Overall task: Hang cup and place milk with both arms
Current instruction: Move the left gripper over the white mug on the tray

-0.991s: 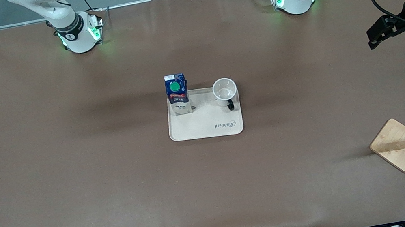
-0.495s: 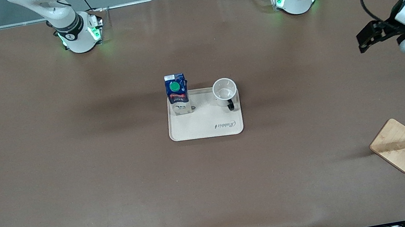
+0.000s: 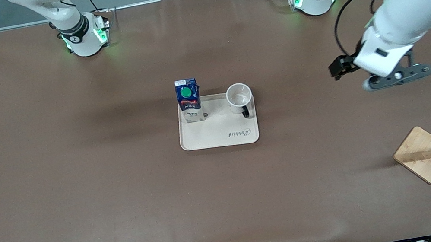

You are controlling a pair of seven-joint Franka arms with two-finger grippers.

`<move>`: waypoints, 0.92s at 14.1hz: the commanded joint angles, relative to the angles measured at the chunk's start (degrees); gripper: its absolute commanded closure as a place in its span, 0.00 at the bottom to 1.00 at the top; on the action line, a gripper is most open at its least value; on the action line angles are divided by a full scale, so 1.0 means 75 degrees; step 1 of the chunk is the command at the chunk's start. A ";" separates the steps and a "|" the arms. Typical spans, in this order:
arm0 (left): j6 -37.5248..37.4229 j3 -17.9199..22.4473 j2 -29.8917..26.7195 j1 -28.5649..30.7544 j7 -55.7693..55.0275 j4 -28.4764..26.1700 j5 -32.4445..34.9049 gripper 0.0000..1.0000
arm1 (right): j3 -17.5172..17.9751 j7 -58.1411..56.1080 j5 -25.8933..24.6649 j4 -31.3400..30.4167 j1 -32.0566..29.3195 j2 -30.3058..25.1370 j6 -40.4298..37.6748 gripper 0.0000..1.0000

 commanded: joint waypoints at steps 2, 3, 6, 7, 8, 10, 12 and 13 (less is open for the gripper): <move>0.0938 0.0019 -0.0126 -0.0660 -0.0998 -0.0993 -0.0095 0.00 | 0.0111 -0.0052 0.0002 0.0189 -0.0142 0.0082 -0.0044 0.00; 0.1207 0.0019 -0.0091 -0.0882 -0.1280 -0.1192 -0.0095 0.00 | 0.0111 -0.0052 0.0002 0.0189 -0.0142 0.0082 -0.0044 0.00; 0.1572 0.0019 0.0446 -0.1561 -0.2100 -0.1312 -0.0083 0.00 | 0.0111 -0.0052 0.0013 0.0200 -0.0142 0.0082 -0.0044 0.00; 0.1712 0.0019 0.0750 -0.1807 -0.2567 -0.1323 -0.0060 0.00 | 0.0111 -0.0052 0.0013 0.0200 -0.0142 0.0082 -0.0044 0.00; 0.1981 0.0019 0.1066 -0.2065 -0.3059 -0.1312 -0.0002 0.00 | 0.0111 -0.0052 0.0013 0.0200 -0.0142 0.0082 -0.0044 0.00; 0.2380 0.0031 0.1384 -0.2231 -0.3286 -0.1323 0.0022 0.00 | 0.0111 -0.0052 0.0013 0.0200 -0.0119 0.0082 -0.0044 0.00; 0.2498 0.0031 0.1514 -0.2325 -0.3310 -0.1428 0.0034 0.00 | 0.0111 -0.0052 0.0013 0.0200 -0.0119 0.0082 -0.0044 0.00; 0.2754 0.0019 0.1515 -0.2372 -0.3310 -0.1661 0.0046 0.00 | 0.0111 -0.0052 0.0013 0.0200 -0.0119 0.0082 -0.0044 0.00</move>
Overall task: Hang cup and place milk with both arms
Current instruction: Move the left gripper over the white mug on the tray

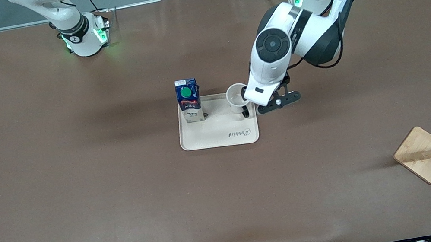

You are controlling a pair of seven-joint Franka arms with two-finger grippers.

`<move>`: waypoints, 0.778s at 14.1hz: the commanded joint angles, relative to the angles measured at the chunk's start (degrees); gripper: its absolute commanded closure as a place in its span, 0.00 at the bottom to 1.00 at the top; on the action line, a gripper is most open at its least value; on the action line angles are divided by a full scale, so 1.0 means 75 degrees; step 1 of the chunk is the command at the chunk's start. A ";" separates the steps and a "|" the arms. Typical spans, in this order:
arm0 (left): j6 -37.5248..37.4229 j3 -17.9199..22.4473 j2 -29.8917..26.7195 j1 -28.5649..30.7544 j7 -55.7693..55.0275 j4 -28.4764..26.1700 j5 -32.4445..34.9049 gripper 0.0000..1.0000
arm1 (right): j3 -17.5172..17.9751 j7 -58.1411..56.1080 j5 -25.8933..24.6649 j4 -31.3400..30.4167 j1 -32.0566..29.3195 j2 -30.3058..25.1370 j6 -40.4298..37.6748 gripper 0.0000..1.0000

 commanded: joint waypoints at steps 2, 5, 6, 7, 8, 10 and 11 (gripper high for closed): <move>0.0956 0.0026 -0.0125 -0.0068 -0.0059 -0.0953 0.0047 0.00 | 0.0101 -0.0052 0.0012 0.0190 -0.0141 0.0093 -0.0058 0.00; 0.1311 -0.0103 -0.0149 -0.0162 -0.0048 -0.1577 0.0047 0.02 | 0.0101 -0.0052 0.0035 0.0190 -0.0106 0.0164 -0.0058 0.00; 0.1323 -0.0138 -0.0091 -0.0197 -0.0048 -0.1590 0.0036 0.09 | 0.0101 -0.0052 0.0035 0.0190 -0.0106 0.0164 -0.0058 0.00; 0.1323 -0.0173 -0.0009 -0.0221 -0.0048 -0.1590 0.0035 0.15 | 0.0101 -0.0052 0.0035 0.0201 -0.0106 0.0164 -0.0058 0.00; 0.1323 -0.0232 0.0038 -0.0221 -0.0048 -0.1590 0.0035 0.20 | 0.0101 -0.0052 0.0035 0.0190 -0.0106 0.0164 -0.0058 0.00; 0.1404 -0.0279 0.0155 -0.0221 -0.0048 -0.1590 0.0047 0.29 | 0.0101 -0.0052 0.0035 0.0201 -0.0106 0.0164 -0.0058 0.00; 0.1533 -0.0279 0.0237 -0.0221 -0.0048 -0.1590 0.0036 0.29 | 0.0101 -0.0052 0.0035 0.0201 -0.0106 0.0164 -0.0058 0.00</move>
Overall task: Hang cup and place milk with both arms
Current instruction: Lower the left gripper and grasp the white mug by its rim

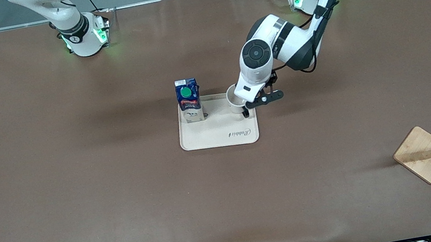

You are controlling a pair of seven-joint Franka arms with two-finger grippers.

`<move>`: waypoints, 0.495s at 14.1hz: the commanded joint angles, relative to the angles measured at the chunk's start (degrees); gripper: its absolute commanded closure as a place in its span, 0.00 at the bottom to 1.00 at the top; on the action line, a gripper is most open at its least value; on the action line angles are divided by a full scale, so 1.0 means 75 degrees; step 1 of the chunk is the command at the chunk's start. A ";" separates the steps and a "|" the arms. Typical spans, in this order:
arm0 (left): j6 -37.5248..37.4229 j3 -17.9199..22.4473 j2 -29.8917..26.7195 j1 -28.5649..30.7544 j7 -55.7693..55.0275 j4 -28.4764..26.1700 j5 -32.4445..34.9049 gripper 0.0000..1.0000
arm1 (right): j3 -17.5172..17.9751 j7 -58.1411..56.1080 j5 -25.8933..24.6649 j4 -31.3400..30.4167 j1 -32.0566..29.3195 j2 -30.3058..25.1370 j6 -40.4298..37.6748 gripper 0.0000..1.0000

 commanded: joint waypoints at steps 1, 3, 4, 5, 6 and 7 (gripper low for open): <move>0.0381 -0.0038 0.0186 0.0011 -0.0048 -0.0028 0.0033 0.29 | 0.0093 -0.0052 0.0032 0.0187 -0.0106 0.0080 -0.0060 0.00; 0.0604 -0.0026 0.0385 -0.0012 -0.0059 -0.0028 0.0033 0.35 | 0.0093 -0.0052 0.0032 0.0187 -0.0106 0.0080 -0.0060 0.00; 0.0628 -0.0026 0.0467 -0.0035 -0.0059 -0.0028 0.0033 0.38 | 0.0093 -0.0052 0.0032 0.0187 -0.0106 0.0080 -0.0060 0.00; 0.0663 -0.0026 0.0537 -0.0047 -0.0059 -0.0016 0.0033 0.41 | 0.0093 -0.0052 0.0032 0.0187 -0.0106 0.0080 -0.0060 0.00; 0.0733 -0.0038 0.0608 -0.0047 -0.0071 -0.0004 0.0033 0.51 | 0.0093 -0.0052 0.0032 0.0187 -0.0106 0.0080 -0.0060 0.00; 0.0827 -0.0038 0.0678 -0.0059 -0.0071 -0.0004 0.0022 0.74 | 0.0093 -0.0052 0.0032 0.0187 -0.0106 0.0080 -0.0060 0.00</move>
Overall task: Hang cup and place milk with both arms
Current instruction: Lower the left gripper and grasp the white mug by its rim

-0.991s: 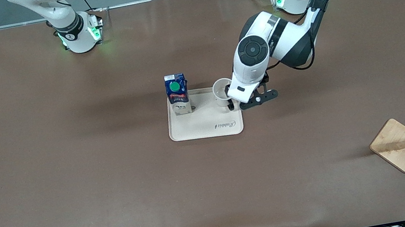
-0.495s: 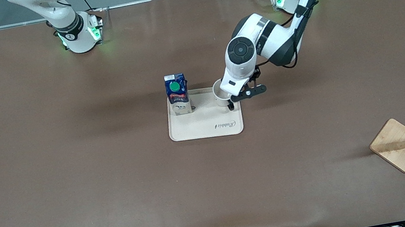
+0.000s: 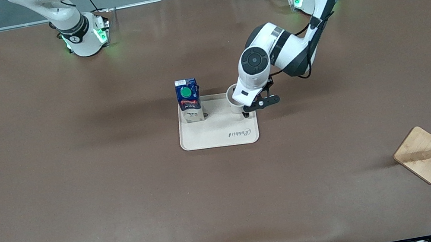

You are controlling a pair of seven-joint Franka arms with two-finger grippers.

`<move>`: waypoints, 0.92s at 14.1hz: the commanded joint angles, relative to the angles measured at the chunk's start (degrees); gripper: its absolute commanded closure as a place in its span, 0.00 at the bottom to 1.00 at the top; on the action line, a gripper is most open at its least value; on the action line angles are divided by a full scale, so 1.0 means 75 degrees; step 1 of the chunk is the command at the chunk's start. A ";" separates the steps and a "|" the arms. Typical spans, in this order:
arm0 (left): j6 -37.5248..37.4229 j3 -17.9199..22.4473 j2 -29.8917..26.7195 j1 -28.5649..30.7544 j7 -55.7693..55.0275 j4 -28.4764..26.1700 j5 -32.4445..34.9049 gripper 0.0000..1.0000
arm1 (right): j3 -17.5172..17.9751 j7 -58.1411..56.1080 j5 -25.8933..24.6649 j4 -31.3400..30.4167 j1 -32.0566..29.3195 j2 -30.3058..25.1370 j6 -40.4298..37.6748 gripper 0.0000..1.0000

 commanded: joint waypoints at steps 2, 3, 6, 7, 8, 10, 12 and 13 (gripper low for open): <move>0.0242 -0.0008 0.0145 -0.0209 -0.0118 0.0057 0.0010 1.00 | 0.0093 -0.0051 0.0032 0.0186 -0.0106 0.0080 -0.0071 0.00; 0.0242 -0.0008 0.0156 -0.0210 -0.0130 0.0092 0.0010 1.00 | 0.0093 -0.0051 0.0032 0.0186 -0.0106 0.0080 -0.0071 0.00; 0.0242 -0.0008 0.0180 -0.0199 -0.0118 0.0221 0.0033 1.00 | 0.0093 -0.0051 0.0032 0.0186 -0.0095 0.0080 -0.0071 0.00; 0.0242 0.0003 0.0168 -0.0187 -0.0095 0.0256 0.0033 1.00 | 0.0093 -0.0051 0.0032 0.0186 -0.0095 0.0080 -0.0071 0.00; 0.0231 0.0004 0.0168 -0.0175 -0.0071 0.0337 0.0033 1.00 | 0.0093 -0.0051 0.0032 0.0186 -0.0095 0.0080 -0.0071 0.00; 0.0196 -0.0008 0.0122 -0.0140 -0.0036 0.0408 0.0033 1.00 | 0.0093 -0.0051 0.0032 0.0186 -0.0106 0.0080 -0.0060 0.00; 0.0102 0.0004 0.0051 -0.0070 -0.0071 0.0548 0.0033 1.00 | 0.0093 -0.0051 0.0032 0.0186 -0.0106 0.0080 -0.0060 0.00; 0.0055 0.0015 -0.0007 -0.0058 -0.0060 0.0619 0.0033 1.00 | 0.0093 -0.0051 0.0032 0.0186 -0.0106 0.0080 -0.0060 0.00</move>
